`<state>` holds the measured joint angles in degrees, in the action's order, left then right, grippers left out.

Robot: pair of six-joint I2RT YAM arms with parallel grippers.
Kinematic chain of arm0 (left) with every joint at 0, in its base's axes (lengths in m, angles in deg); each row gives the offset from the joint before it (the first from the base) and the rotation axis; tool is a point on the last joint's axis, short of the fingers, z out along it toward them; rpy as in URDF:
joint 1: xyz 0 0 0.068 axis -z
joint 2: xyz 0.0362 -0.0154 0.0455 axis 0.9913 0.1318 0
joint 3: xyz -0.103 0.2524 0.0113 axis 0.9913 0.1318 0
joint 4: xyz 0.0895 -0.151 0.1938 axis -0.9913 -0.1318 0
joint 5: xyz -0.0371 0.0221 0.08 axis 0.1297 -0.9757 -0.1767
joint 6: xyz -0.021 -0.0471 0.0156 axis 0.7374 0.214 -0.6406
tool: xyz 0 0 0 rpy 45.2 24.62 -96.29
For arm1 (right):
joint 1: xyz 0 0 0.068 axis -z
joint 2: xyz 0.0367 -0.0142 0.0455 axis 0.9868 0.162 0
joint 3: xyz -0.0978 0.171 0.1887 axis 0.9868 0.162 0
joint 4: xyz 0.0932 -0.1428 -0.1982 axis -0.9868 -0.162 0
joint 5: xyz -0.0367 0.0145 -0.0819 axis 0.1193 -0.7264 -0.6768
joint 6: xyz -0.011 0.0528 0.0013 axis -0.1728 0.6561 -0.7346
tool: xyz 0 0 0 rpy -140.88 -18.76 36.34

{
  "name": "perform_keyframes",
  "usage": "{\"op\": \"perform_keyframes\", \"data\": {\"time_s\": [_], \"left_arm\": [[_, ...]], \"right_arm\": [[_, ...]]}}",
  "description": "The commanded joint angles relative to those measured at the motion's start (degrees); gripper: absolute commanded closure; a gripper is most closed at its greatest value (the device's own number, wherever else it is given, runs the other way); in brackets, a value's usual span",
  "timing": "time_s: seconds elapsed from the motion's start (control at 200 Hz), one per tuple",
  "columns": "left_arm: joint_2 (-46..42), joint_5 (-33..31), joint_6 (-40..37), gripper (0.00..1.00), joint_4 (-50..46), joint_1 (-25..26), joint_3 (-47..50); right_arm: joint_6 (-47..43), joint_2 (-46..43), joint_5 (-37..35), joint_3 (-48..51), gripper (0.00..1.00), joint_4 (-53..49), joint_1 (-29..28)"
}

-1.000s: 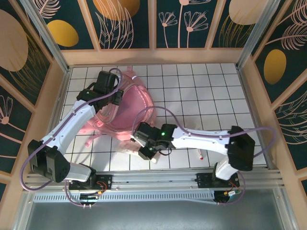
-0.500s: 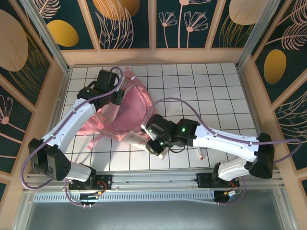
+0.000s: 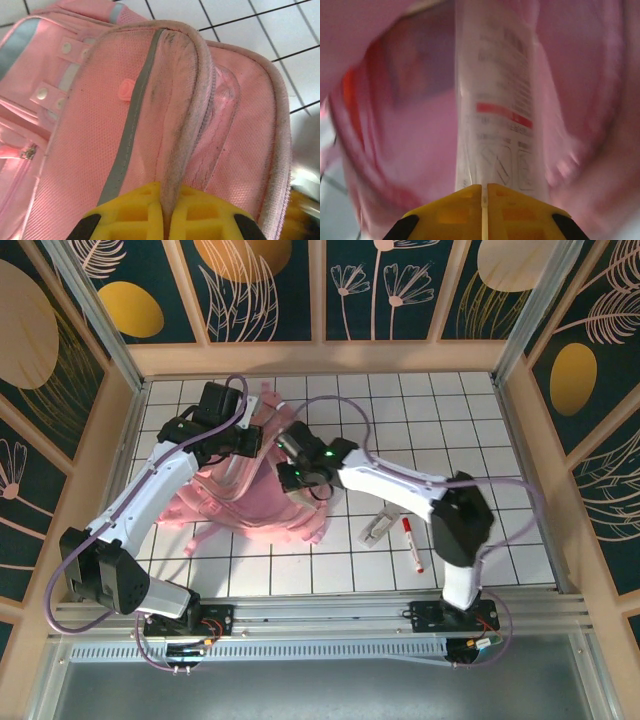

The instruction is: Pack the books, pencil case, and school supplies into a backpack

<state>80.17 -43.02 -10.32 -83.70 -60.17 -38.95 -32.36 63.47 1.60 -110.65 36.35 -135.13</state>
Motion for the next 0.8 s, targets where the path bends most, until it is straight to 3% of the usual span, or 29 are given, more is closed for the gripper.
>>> {"op": "perform_keyframes", "data": {"time_s": [0.0, 0.065, 0.225, 0.38, 0.52, 0.651, 0.796], "left_arm": [[-2.0, 6.9, 5.6, 1.0, 3.3, 0.2, -3.4], [-2.1, 6.4, 5.8, 1.0, 3.7, 0.2, -3.7], [-1.7, 2.2, 4.6, 1.0, 2.5, 0.2, -4.7], [-2.3, 1.6, 4.4, 1.0, 3.5, 0.2, -3.1], [-2.1, 3.1, 5.4, 1.0, 4.0, 0.2, -2.6], [-2.1, 4.3, 6.4, 1.0, 4.9, 0.2, -2.2], [-1.7, 5.1, 6.5, 1.0, 5.3, 0.2, -2.3]], "right_arm": [[7.5, 7.3, -2.7, -6.9, 0.75, 7.1, 0.8], [9.8, 10.9, 2.8, -10.7, 0.62, 11.0, 0.9], [10.4, 6.0, 16.6, -6.8, 0.53, 17.5, 1.7], [9.2, -8.3, 9.6, 11.0, 0.47, 12.1, 3.9], [17.0, -16.7, 9.6, 23.5, 0.46, 11.9, 6.6], [24.2, -16.9, 8.3, 26.5, 0.46, 14.0, 6.9], [21.9, -11.4, 5.6, 22.8, 0.44, 14.0, 6.8]]}}
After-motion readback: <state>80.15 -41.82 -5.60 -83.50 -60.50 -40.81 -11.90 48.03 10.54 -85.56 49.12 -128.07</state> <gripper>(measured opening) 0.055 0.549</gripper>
